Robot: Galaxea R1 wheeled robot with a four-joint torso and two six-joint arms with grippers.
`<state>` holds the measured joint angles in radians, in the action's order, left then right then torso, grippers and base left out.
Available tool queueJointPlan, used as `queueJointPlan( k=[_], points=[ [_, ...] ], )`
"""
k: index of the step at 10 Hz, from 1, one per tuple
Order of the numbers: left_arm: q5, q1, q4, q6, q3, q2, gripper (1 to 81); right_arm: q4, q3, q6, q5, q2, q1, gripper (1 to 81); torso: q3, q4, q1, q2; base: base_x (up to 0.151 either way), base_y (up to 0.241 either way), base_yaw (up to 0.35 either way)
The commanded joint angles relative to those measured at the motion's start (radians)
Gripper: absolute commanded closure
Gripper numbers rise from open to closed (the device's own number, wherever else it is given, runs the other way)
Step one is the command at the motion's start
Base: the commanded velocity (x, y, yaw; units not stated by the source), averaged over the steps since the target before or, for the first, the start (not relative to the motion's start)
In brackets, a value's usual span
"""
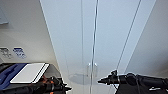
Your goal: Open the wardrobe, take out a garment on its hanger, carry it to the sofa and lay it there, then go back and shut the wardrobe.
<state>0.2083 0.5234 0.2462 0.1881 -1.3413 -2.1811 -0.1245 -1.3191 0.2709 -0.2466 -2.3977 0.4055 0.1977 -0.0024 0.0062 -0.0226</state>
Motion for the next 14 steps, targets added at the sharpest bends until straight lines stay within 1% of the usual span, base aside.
queueJointPlan(
  k=[1,2,3,5,6,7,11,14],
  points=[
    [0.025,-0.148,-0.024,0.03,-0.05,-0.014,1.0,0.008,-0.072,0.024,-0.01,-0.03,-0.179,1.0,0.0,0.0,0.0,0.0,0.0,0.0,0.0],
    [0.023,-0.159,-0.024,0.037,-0.07,-0.034,1.0,0.009,-0.115,0.027,-0.011,-0.039,-0.196,1.0,0.0,0.0,0.0,0.0,0.0,0.0,0.0],
    [0.023,-0.168,-0.024,0.048,-0.096,-0.054,1.0,0.009,-0.142,0.047,-0.013,-0.04,-0.217,1.0,0.0,0.0,0.0,0.0,0.0,0.0,0.0],
    [0.022,-0.187,-0.024,0.059,-0.167,-0.109,1.0,0.012,-0.187,0.056,-0.014,-0.059,-0.266,1.0,0.001,0.0,0.001,0.001,0.0,0.0,0.0],
    [0.026,-0.203,-0.024,0.063,-0.193,-0.143,1.0,0.012,-0.204,0.057,-0.034,-0.074,-0.282,1.0,0.001,0.0,0.001,0.001,0.0,0.0,0.0],
    [0.028,-0.22,-0.024,0.065,-0.211,-0.174,1.0,0.009,-0.231,0.064,-0.046,-0.099,-0.288,1.0,0.001,0.0,0.002,0.001,0.0,0.0,0.0],
    [0.031,-0.257,-0.022,0.086,-0.301,-0.281,1.0,0.002,-0.351,0.064,-0.039,-0.197,-0.274,1.0,0.002,0.0,0.002,0.002,0.0,0.0,0.0],
    [0.04,-0.269,-0.022,0.086,-0.378,-0.359,1.0,0.0,-0.416,0.06,-0.039,-0.232,-0.279,1.0,0.002,0.0,0.002,0.002,0.0,0.0,0.0]
  ],
)
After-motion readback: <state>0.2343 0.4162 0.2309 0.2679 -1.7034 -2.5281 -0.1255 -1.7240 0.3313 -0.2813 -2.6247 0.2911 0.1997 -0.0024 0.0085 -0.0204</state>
